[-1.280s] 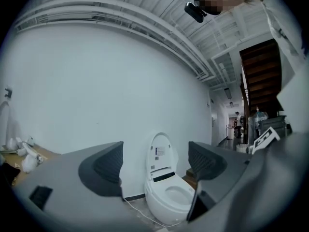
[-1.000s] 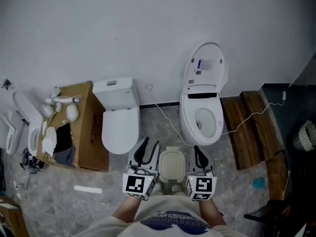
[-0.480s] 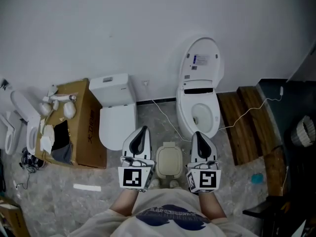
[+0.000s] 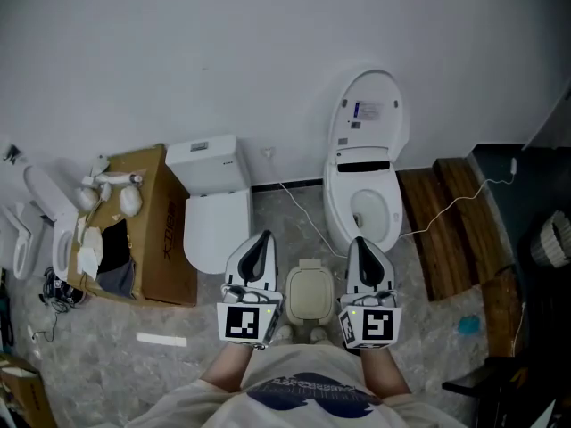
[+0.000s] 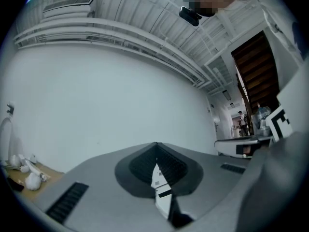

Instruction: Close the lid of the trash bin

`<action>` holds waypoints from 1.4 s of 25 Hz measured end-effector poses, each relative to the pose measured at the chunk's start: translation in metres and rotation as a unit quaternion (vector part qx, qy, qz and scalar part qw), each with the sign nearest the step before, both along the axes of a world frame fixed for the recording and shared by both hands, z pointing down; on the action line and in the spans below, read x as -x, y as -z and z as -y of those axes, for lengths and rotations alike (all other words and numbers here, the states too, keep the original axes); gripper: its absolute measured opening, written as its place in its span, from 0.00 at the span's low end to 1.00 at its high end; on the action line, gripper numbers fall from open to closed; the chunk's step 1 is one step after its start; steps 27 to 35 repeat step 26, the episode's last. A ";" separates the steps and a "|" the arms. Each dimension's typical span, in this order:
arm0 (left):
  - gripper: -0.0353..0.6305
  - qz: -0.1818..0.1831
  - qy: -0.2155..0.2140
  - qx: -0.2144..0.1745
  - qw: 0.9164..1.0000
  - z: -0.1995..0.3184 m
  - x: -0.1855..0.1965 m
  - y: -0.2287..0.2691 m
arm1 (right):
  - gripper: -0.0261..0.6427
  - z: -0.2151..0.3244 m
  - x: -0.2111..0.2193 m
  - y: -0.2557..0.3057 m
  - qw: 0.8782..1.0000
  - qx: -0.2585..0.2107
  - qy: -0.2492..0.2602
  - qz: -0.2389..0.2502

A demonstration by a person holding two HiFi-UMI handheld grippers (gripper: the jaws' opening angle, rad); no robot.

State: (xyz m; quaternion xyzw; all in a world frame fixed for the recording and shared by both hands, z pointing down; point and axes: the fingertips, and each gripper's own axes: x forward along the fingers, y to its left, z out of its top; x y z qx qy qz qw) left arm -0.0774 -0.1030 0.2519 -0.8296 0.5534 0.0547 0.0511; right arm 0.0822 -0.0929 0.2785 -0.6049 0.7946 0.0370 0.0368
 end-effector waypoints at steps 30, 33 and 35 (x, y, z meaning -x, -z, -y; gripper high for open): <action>0.05 0.020 0.010 -0.010 1.000 0.013 0.006 0.001 | 0.05 0.016 0.004 0.003 1.000 0.004 -0.003 -0.026; 0.05 0.020 0.010 -0.010 1.000 0.013 0.006 0.001 | 0.05 0.016 0.004 0.003 1.000 0.004 -0.003 -0.026; 0.05 0.020 0.010 -0.010 1.000 0.013 0.006 0.001 | 0.05 0.016 0.004 0.003 1.000 0.004 -0.003 -0.026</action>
